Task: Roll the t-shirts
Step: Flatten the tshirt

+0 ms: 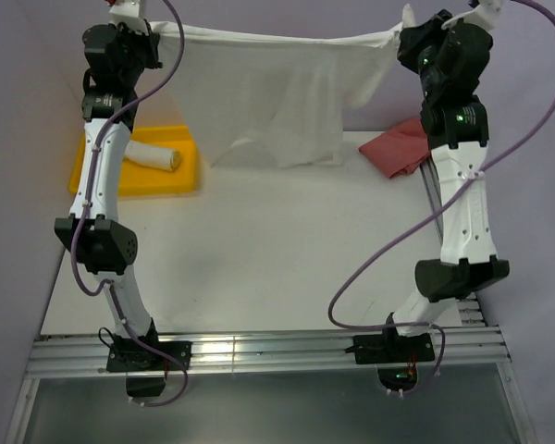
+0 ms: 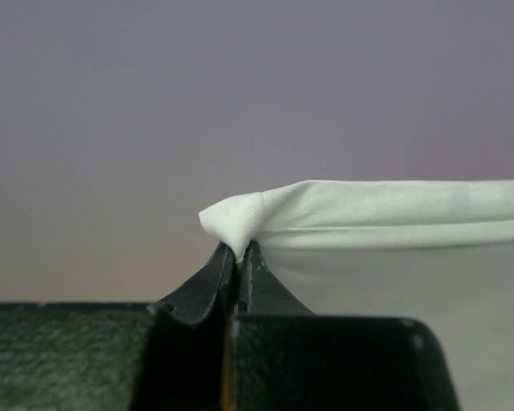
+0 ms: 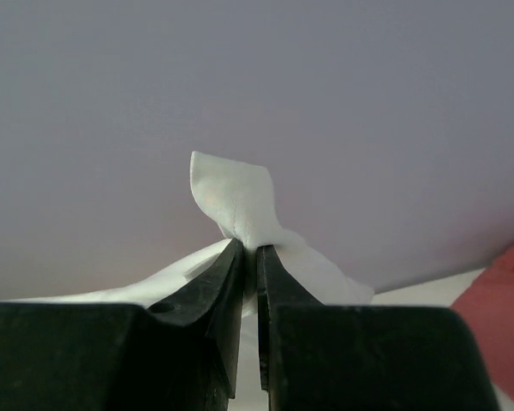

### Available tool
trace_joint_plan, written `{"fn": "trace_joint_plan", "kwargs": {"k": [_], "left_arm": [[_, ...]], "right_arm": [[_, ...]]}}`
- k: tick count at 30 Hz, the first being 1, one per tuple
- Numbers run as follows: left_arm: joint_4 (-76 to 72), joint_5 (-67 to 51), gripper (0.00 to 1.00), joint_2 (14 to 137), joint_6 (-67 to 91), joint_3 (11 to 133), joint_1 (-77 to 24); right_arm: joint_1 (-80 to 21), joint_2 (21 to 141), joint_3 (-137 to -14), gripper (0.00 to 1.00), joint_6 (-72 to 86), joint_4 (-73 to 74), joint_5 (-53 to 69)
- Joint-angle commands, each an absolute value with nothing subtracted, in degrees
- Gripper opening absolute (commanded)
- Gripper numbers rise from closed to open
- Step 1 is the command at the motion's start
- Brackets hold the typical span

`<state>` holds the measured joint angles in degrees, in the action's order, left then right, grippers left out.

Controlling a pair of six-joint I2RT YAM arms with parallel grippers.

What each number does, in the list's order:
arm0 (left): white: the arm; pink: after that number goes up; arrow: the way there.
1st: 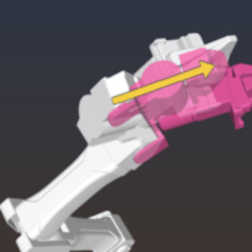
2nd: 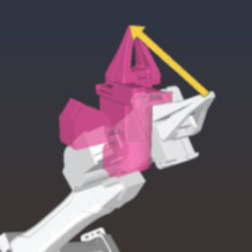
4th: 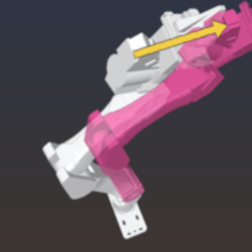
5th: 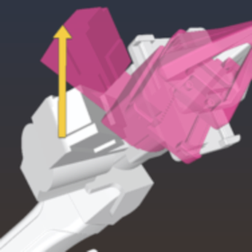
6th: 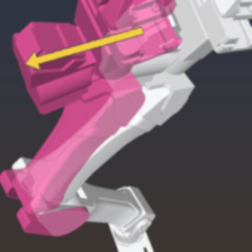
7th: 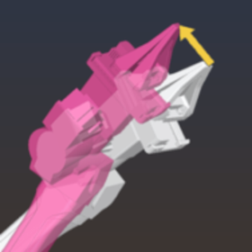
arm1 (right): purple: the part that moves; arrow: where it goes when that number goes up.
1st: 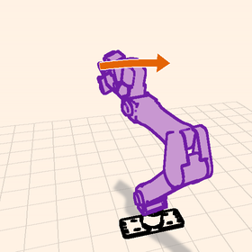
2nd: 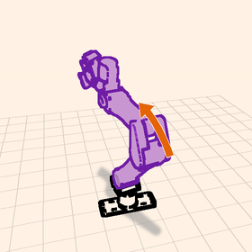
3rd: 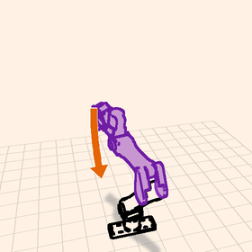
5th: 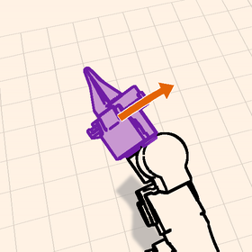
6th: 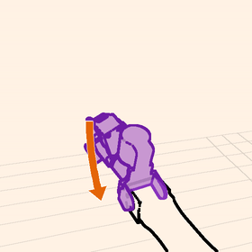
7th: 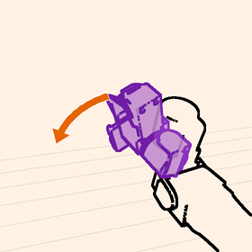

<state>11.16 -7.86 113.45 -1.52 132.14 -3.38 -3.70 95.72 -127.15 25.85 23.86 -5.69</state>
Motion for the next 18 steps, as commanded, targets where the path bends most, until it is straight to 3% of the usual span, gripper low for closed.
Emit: {"fn": "trace_joint_plan", "kwargs": {"k": [1,10,18], "left_arm": [[6.76,-9.57,0.0,105.84,-1.84,128.25,-1.23],[7.91,-17.49,0.0,89.15,-8.78,92.58,-0.97],[12.56,-18.28,0.0,76.65,-16.78,65.15,-0.97]], "right_arm": [[-2.02,85.45,-122.98,0.0,24.78,13.97,-11.34],[-1.5,62.77,-77.32,0.0,33.3,15.72,-18.19],[-1.58,44.05,-53.1,0.0,42.8,24.77,-19.51]]}}
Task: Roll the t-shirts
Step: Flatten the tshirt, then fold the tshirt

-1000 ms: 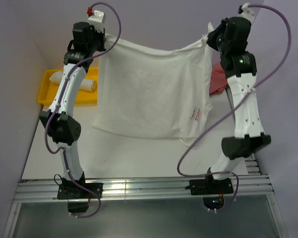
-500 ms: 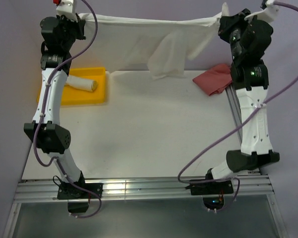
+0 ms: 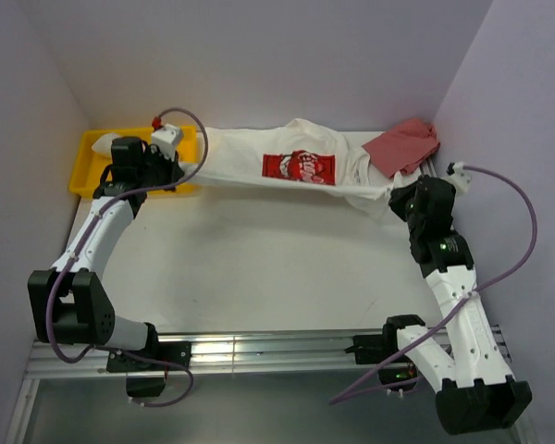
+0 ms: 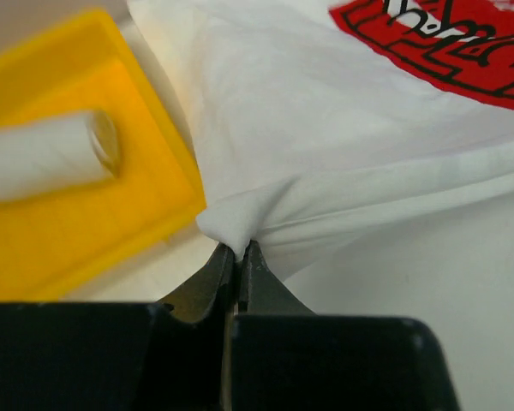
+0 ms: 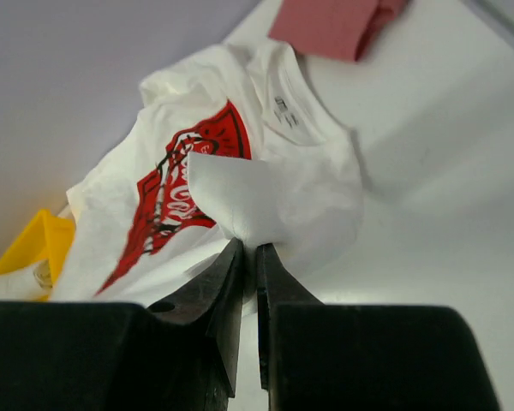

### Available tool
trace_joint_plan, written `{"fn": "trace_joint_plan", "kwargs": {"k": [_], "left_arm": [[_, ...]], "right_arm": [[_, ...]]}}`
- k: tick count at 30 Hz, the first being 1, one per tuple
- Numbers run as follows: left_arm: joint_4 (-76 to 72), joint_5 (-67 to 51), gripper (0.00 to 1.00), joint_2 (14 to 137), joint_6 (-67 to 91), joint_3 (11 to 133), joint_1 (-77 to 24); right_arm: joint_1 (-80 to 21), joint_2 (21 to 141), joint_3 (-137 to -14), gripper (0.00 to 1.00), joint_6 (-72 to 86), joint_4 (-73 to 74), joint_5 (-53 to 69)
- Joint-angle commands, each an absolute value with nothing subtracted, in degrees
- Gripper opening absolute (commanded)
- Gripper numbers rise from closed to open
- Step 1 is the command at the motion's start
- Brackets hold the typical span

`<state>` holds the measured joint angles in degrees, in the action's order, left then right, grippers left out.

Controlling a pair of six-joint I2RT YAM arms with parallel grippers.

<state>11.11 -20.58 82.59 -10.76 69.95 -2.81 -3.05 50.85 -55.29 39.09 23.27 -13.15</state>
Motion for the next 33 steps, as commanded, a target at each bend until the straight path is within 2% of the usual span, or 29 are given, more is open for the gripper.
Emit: {"fn": "trace_joint_plan", "kwargs": {"k": [1,10,15,24,33], "left_arm": [[14.22,-18.37,0.0,74.99,-17.57,63.39,-0.97],[26.88,-19.42,0.0,69.71,-24.69,52.48,-1.05],[33.55,-18.9,0.0,65.41,-28.73,47.91,-1.14],[43.93,-14.77,0.0,53.89,-35.42,43.07,-1.58],[51.59,-16.7,0.03,51.85,-35.77,46.23,-1.67]], "right_arm": [[-1.5,43.25,-50.65,0.0,43.93,26.87,-18.47],[-1.58,32.62,-36.67,0.0,51.23,34.97,-14.85],[-1.5,25.24,-33.05,0.0,52.38,39.01,-13.62],[-1.84,15.12,-33.83,0.0,53.44,46.75,-12.22],[-1.76,11.42,-37.26,0.0,52.74,50.54,-13.62]]}}
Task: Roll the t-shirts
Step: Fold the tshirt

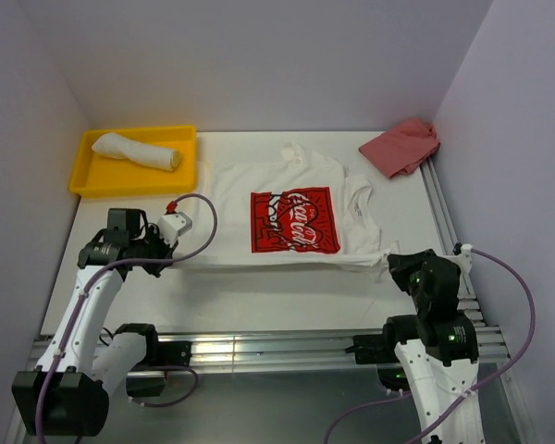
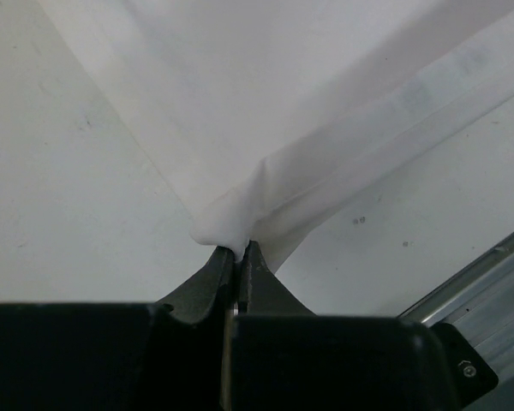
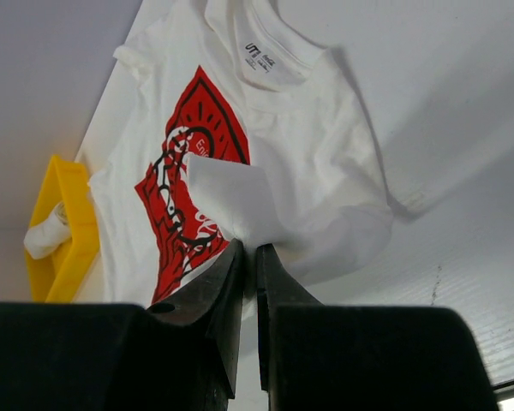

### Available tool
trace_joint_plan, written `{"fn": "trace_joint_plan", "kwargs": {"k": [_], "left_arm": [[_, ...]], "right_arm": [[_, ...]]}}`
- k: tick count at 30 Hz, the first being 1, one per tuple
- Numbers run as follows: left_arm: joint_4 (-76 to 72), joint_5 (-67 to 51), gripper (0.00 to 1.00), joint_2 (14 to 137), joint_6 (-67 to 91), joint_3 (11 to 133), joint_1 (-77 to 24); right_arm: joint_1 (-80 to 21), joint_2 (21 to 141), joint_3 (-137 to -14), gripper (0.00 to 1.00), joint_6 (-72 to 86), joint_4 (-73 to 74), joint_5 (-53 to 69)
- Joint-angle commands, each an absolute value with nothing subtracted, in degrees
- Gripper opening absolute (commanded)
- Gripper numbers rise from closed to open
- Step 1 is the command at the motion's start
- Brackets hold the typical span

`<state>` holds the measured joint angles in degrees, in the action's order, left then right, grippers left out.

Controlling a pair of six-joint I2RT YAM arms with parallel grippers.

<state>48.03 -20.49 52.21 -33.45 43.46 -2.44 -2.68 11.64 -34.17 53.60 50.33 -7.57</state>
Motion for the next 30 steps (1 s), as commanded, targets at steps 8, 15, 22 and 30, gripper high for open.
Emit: {"fn": "trace_joint_plan", "kwargs": {"k": [8,15,22,30], "left_arm": [[42.81,-14.68,0.15,62.47,-28.84,50.0,-2.02],[35.08,-15.91,0.22,73.81,-22.25,56.6,-2.81],[29.89,-14.24,0.25,81.64,-18.72,60.37,-3.87],[25.06,-12.48,0.22,90.69,-17.14,62.05,-3.96]], "right_arm": [[-1.84,26.77,-39.55,0.0,45.53,42.81,-13.36],[-1.76,42.26,-40.95,0.0,40.0,32.97,-11.87],[-1.76,55.09,-45.17,0.0,37.79,27.51,-11.25],[-1.76,65.12,-48.07,0.0,37.0,23.56,-10.55]]}}
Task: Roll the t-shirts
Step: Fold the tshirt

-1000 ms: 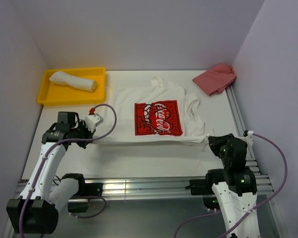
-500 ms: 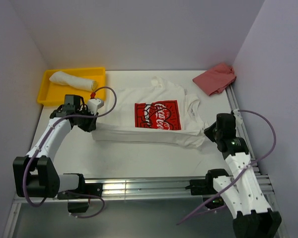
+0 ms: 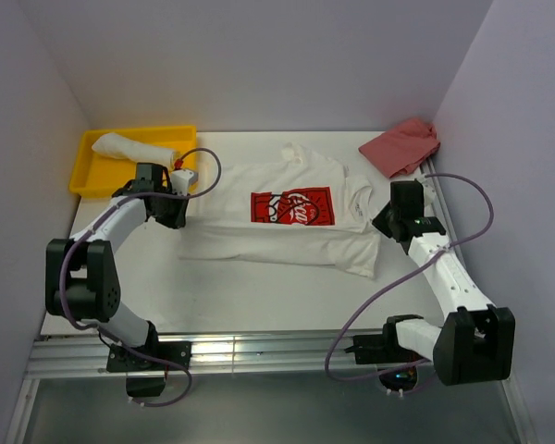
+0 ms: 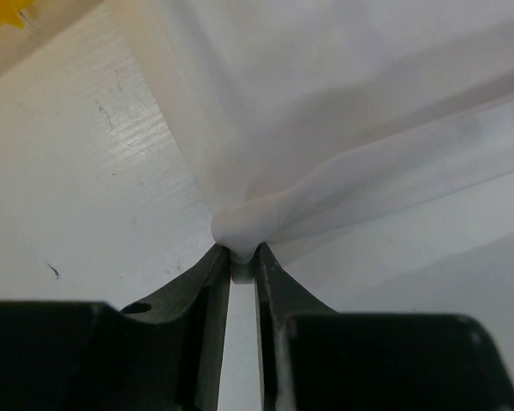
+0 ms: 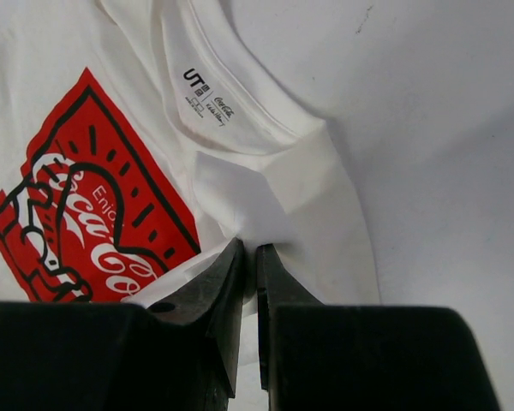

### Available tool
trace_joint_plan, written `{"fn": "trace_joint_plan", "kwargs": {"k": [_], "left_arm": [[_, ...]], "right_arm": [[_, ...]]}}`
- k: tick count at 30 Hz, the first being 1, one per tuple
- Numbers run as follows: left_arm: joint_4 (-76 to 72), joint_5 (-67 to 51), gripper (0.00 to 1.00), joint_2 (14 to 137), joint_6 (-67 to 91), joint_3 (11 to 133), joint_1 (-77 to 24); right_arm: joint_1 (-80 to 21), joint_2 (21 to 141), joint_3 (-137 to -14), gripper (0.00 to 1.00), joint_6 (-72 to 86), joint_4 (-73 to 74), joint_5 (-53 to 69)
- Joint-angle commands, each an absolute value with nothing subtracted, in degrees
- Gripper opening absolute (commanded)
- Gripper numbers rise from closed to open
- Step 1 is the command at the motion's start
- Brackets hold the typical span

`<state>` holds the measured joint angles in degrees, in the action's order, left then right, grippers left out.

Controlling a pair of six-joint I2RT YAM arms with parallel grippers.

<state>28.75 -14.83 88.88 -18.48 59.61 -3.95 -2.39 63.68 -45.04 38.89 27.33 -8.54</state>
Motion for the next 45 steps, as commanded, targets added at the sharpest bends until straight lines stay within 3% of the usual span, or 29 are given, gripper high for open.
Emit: {"fn": "trace_joint_plan", "kwargs": {"k": [1,4,5,6,8,9,11,13,19,27,37,45], "left_arm": [[24.7,-12.39,0.24,91.31,-16.88,62.14,-3.96],[23.21,-11.95,0.28,92.81,-16.52,62.05,-3.96],[22.94,-12.04,0.34,93.07,-16.44,61.96,-3.96],[22.77,-12.56,0.38,93.25,-16.44,62.05,-3.96],[22.59,-12.92,0.46,93.34,-16.17,62.4,-3.96],[22.67,-13.09,0.5,93.25,-16.17,62.75,-3.96],[22.68,-13.18,0.59,92.64,-16.17,63.19,-3.96],[23.11,-13.01,0.64,91.85,-16.26,63.81,-3.96],[28.73,-13.01,0.65,86.93,-18.63,63.37,-2.82],[39.01,-18.54,0.66,80.07,-25.4,56.62,-0.18],[36.39,-24.34,0.65,83.58,-23.56,52.21,-0.18],[33.93,-25.66,0.59,87.1,-21.53,51.94,-0.18]], "right_arm": [[-1.76,66.61,-48.16,0.0,37.0,23.38,-10.72],[-1.76,68.55,-48.43,0.08,36.91,22.94,-10.9],[-1.84,69.69,-48.51,0.13,36.91,23.03,-11.07],[-1.76,70.13,-48.78,0.26,37.09,23.29,-11.34],[-1.76,71.01,-49.3,0.39,37.26,24.43,-12.3],[-1.84,71.02,-49.57,0.53,37.35,25.3,-12.57],[-1.76,70.14,-50.09,0.65,37.53,26.45,-13.62],[-1.84,68.57,-50.36,0.7,37.7,28.2,-14.5],[-1.76,60.06,-47.47,0.7,39.37,33.75,-13.98],[-1.76,48.61,-35.69,0.62,42.71,35.16,-9.06],[-1.85,49.39,-30.15,0.6,44.03,32.08,-8.26],[-1.76,52.03,-28.83,0.56,44.3,29.62,-6.94]]}}
